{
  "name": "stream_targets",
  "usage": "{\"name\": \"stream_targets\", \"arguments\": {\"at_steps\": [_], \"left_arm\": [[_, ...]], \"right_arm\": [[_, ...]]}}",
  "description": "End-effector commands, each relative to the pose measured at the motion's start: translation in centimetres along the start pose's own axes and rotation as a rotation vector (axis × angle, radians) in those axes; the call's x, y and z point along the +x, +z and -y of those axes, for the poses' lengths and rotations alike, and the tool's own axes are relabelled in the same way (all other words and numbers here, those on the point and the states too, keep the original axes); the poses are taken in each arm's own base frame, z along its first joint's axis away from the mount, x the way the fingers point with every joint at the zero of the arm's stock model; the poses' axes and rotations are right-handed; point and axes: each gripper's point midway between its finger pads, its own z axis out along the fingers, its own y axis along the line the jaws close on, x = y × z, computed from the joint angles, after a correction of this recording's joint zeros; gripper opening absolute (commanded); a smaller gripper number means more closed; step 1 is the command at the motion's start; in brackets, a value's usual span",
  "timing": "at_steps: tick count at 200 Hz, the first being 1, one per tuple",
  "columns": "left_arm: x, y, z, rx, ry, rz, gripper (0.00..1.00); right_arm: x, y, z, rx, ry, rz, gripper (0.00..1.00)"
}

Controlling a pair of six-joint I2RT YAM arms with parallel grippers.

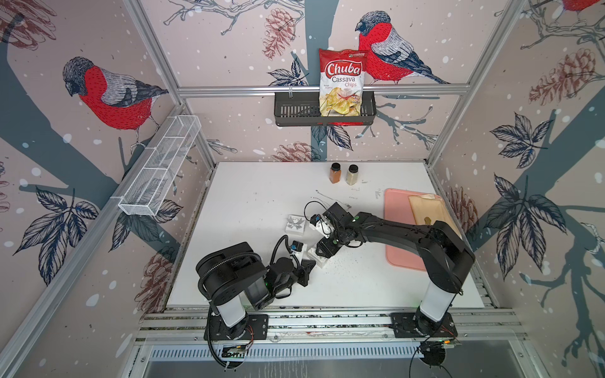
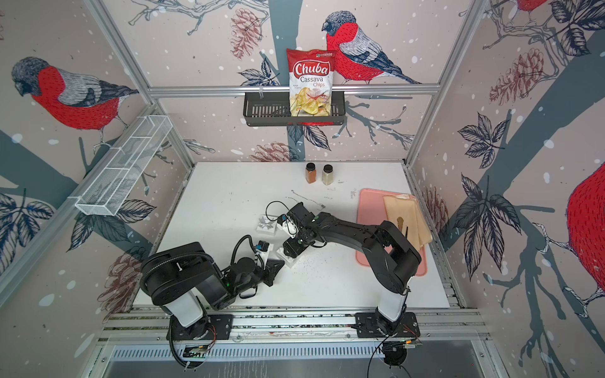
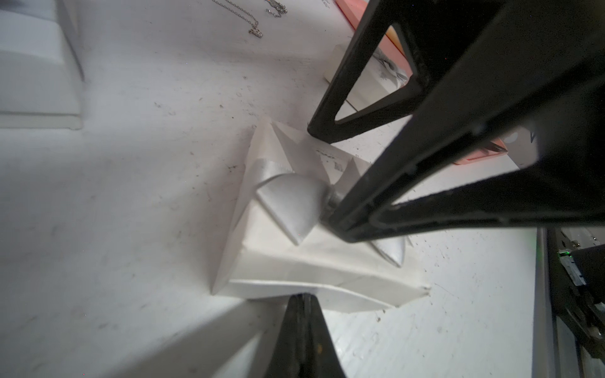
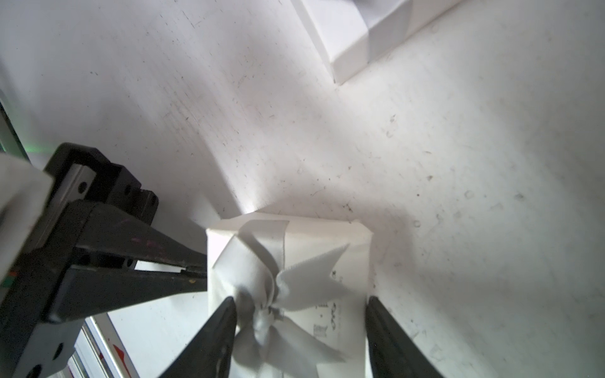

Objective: Take the necklace out of the lift-off lid jewelry box
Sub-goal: Close the lid on the jewelry box.

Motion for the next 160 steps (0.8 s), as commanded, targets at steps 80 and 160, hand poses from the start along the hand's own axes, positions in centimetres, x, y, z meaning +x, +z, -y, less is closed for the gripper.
{"name": "stream_targets", "arguments": {"at_steps": [80, 160], "left_arm": [[-2.4, -0.1, -0.2, -0.028, -0.004, 0.108, 0.00], [-2.5, -1.2, -0.9, -0.077, 0.014, 0.100, 0.00]], "right_arm": [[2.3, -0.3, -2.1, -0.096, -0.007, -0.080, 0.75], [-0.4, -2.0, -0.1, 0.028, 0.027, 0.020, 0.74]]}}
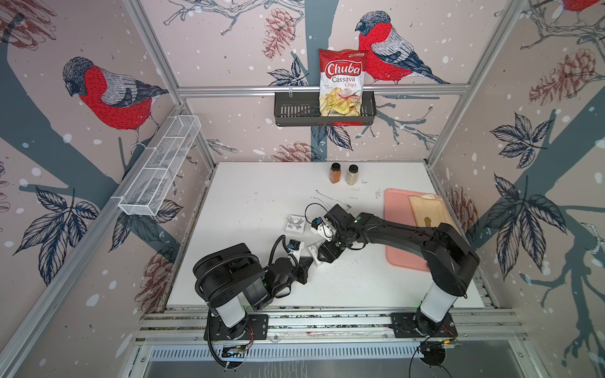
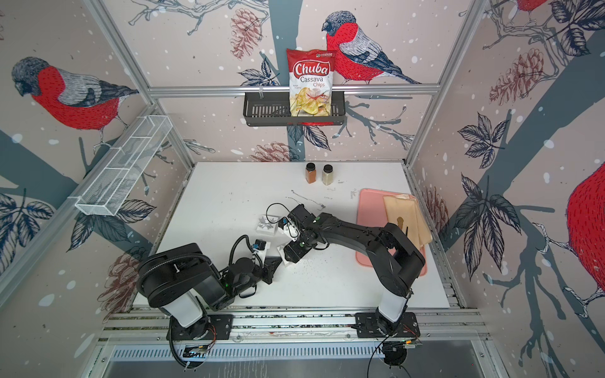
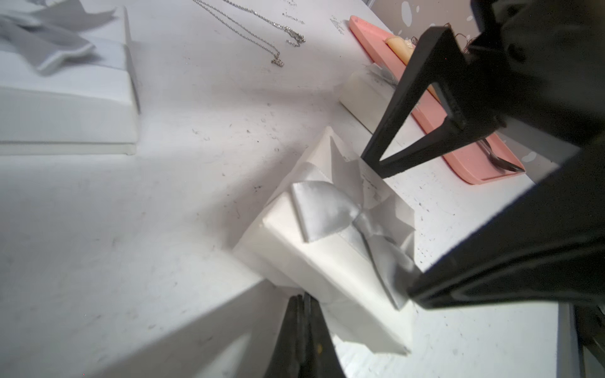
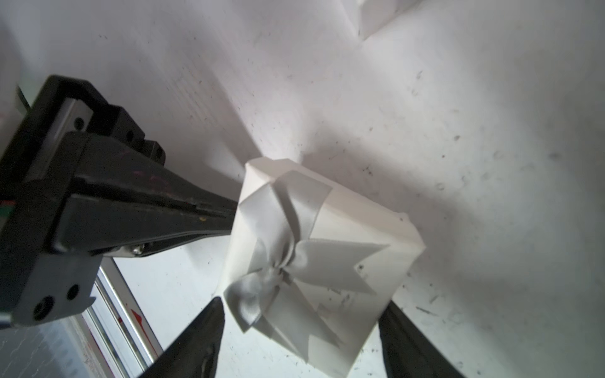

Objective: Take the necklace out of the lift-off lid jewelry box
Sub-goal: Close the lid on the jewelry box.

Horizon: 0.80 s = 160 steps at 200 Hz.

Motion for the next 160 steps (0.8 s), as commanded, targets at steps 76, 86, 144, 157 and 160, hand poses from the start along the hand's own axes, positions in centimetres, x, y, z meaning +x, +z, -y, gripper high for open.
{"name": "stream_targets", "arguments": {"at_steps": [76, 86, 144, 157, 160], "left_arm": [[-4.6, -3.5, -1.8, -0.192, 0.100, 0.097, 0.17], [-5.2, -4.2, -2.3, -0.227, 0.088, 0.123, 0.18], [-9.1, -7.1, -3.4, -0.320, 0.084, 0.234, 0.26], [-9.7, -7.6, -3.6, -0.322, 0.077, 0.252, 0.28], [-9.9, -7.7, -3.6, -0.323, 0.074, 0.257, 0.28]], "right_arm": [[-2.0, 0.4, 1.5, 0.146, 0.010, 0.038, 0.69], [-1.9, 0.5, 1.5, 0.159, 0.002, 0.031, 0.69], [-0.8, 2.1, 1.9, 0.233, -0.005, -0.030, 0.66], [-0.3, 2.5, 2.4, 0.256, 0.004, -0.050, 0.64], [-0.2, 2.6, 2.5, 0.259, 0.005, -0.053, 0.64]]}}
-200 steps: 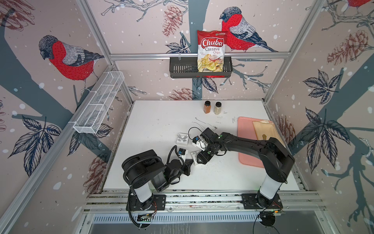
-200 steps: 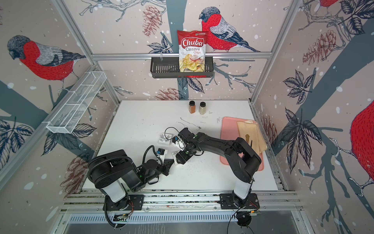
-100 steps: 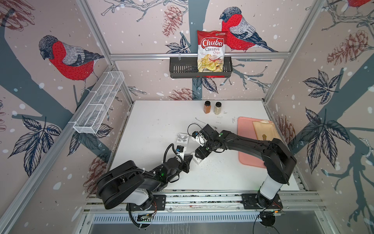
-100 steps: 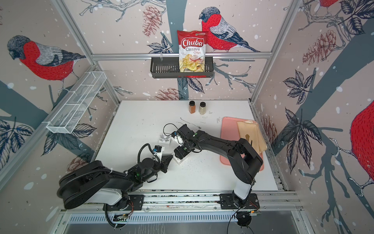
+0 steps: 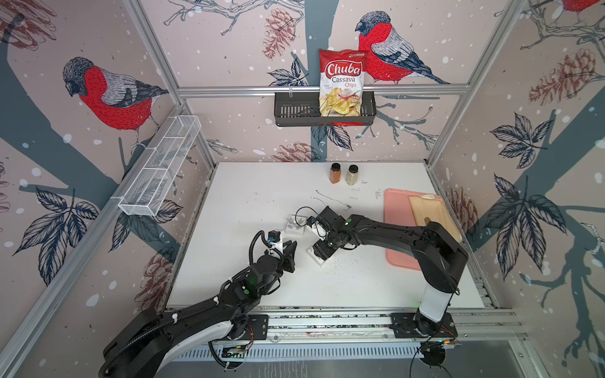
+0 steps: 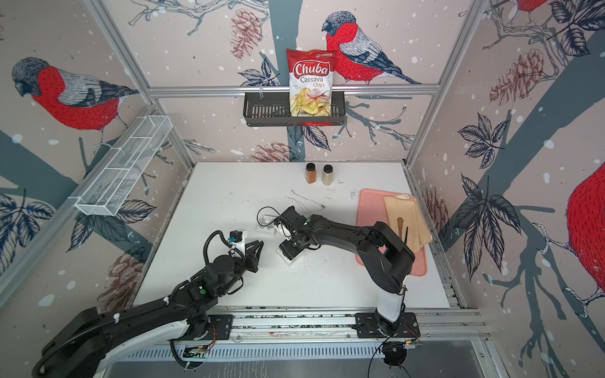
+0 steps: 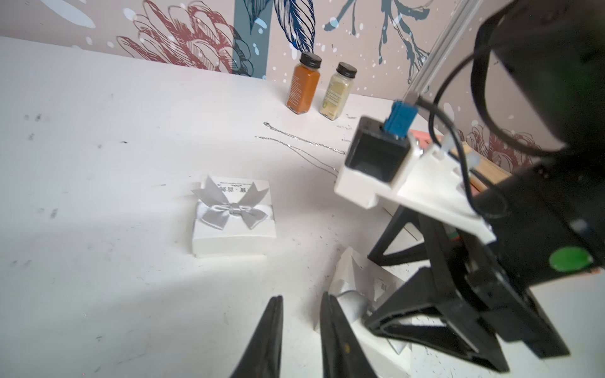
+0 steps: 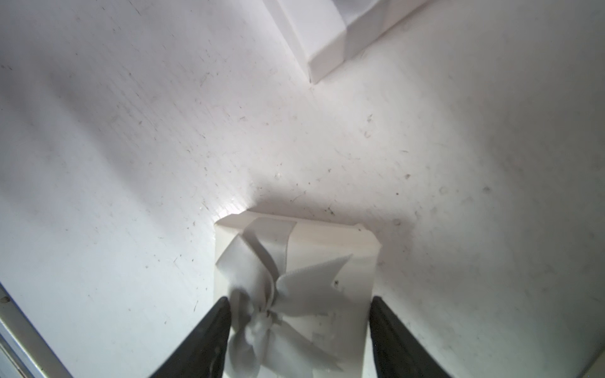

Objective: Take the necklace out of the lift-off lid jewelry box
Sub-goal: Close the lid on the jewelry box.

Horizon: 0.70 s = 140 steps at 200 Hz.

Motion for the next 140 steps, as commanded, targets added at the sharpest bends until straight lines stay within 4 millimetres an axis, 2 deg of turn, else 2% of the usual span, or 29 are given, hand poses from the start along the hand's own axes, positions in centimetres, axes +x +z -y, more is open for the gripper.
{"name": "stream_targets", "arguments": {"at_steps": [1, 72, 105, 129, 140], "left_arm": [[-0.3, -0.3, -1.5, -0.063, 0.020, -0.006, 0.28], [-3.1, -0.8, -2.2, -0.094, 0.044, 0.069, 0.32], [-3.6, -0.3, -1.8, -0.084, 0.060, 0.067, 0.32], [-3.7, 0.2, -1.6, -0.084, 0.076, 0.060, 0.33], [-3.7, 0.4, -1.6, -0.090, 0.085, 0.057, 0.33]], "right_arm": [[1.1, 0.7, 1.2, 0.074, 0.018, -0.047, 0.63], [1.4, 0.8, 1.2, 0.081, 0.022, -0.050, 0.64], [-0.3, -1.0, 1.0, 0.076, 0.022, 0.023, 0.70], [-0.7, -1.8, 1.2, 0.085, 0.028, 0.039, 0.69], [-0.8, -1.9, 0.7, 0.066, 0.023, 0.044, 0.66]]}}
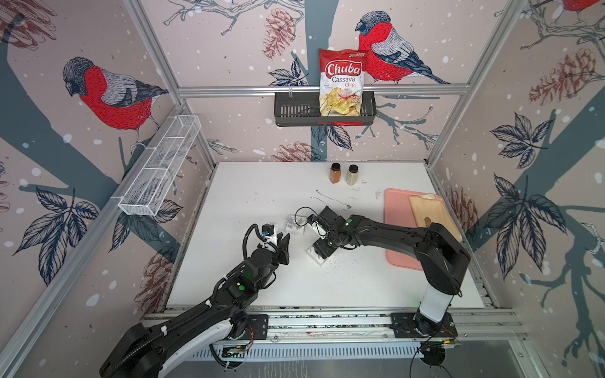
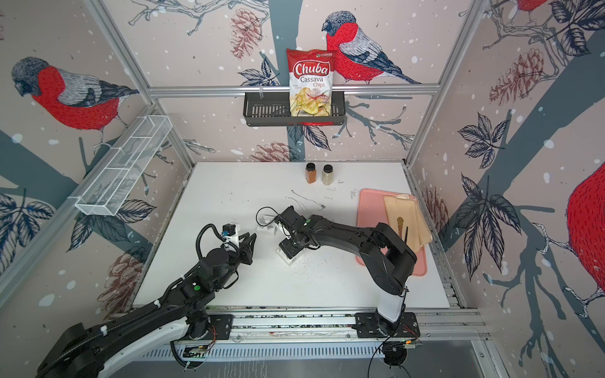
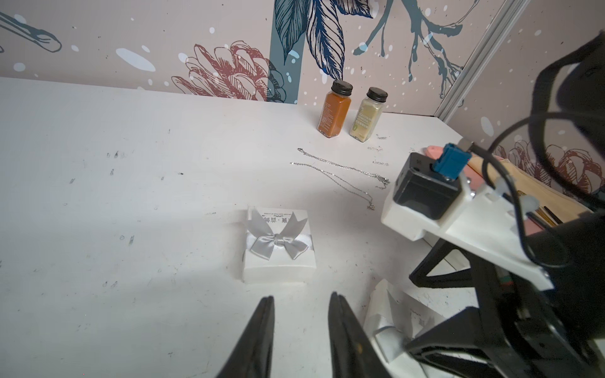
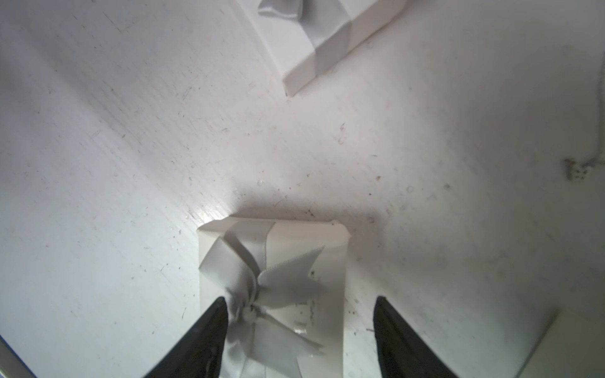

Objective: Take the necklace out of the lift-off lid jewelry box
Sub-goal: Close the lid on the jewelry box, then move the jewelry box to the center of the board.

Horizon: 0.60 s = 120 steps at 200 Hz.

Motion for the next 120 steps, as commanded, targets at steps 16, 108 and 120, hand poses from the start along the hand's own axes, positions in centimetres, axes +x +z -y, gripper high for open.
{"name": "stream_targets", "arguments": {"at_steps": [16, 108, 120], "left_arm": [[-1.2, 0.6, 0.0, -0.017, 0.026, 0.023, 0.33], [-2.3, 0.4, -3.4, -0.105, 0.001, 0.022, 0.33], [-2.5, 0.3, -3.6, -0.113, -0.001, 0.028, 0.33]], "right_arm": [[-0.3, -0.7, -0.9, -0.022, 0.001, 0.011, 0.64], [1.9, 1.4, -1.8, -0.027, 0.020, -0.065, 0.59], [2.0, 1.5, -1.8, -0.023, 0.018, -0.065, 0.59]]}}
